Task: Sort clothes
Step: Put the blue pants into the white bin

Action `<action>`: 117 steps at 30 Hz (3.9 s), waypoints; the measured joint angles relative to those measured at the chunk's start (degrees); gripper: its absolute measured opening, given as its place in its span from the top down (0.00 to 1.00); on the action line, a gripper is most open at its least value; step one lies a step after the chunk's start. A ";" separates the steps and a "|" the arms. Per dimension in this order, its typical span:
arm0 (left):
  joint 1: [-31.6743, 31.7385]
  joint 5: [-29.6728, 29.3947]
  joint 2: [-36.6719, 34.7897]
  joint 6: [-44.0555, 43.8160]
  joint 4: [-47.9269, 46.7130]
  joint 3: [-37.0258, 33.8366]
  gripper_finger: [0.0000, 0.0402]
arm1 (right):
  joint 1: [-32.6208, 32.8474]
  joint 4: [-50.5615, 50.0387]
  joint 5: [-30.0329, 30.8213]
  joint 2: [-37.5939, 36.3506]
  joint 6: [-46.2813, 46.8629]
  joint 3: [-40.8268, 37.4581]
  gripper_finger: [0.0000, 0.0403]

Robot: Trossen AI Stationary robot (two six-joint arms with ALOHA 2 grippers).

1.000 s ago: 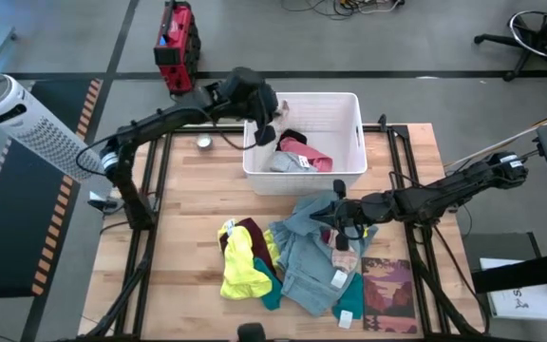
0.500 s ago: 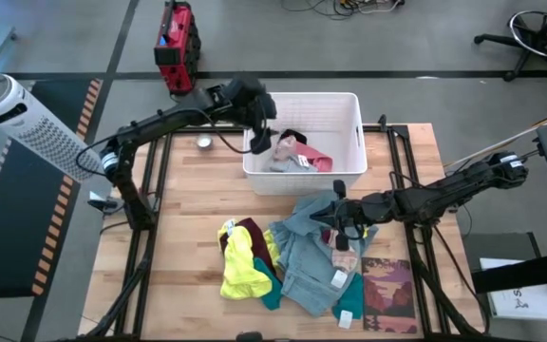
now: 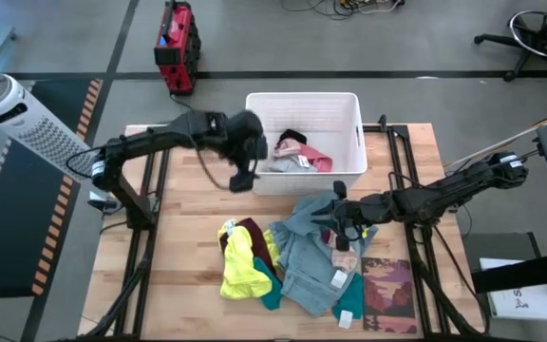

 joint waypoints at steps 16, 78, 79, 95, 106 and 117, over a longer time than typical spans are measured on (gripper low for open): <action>-9.98 -11.23 -27.69 -13.94 31.26 -42.81 0.39 | -0.23 -23.18 6.79 1.92 10.39 7.78 0.35; -10.61 -11.21 -42.68 -21.74 58.50 -67.96 0.60 | -3.06 -58.16 6.93 23.12 -0.90 51.85 0.89; -10.60 -11.21 -42.66 -21.74 58.48 -67.96 0.60 | -2.99 -58.49 7.62 23.08 -1.50 53.10 0.89; -10.59 -11.19 -42.61 -21.40 58.84 -68.02 0.62 | -2.99 -59.18 9.18 22.99 -11.00 71.94 0.89; -10.57 -11.17 -42.61 -21.47 60.07 -68.07 0.64 | -3.28 -50.47 14.87 23.27 -21.00 84.64 0.89; -10.57 -11.17 -42.61 -21.08 60.66 -68.07 0.61 | -7.82 -29.90 18.48 24.10 -35.86 91.39 0.89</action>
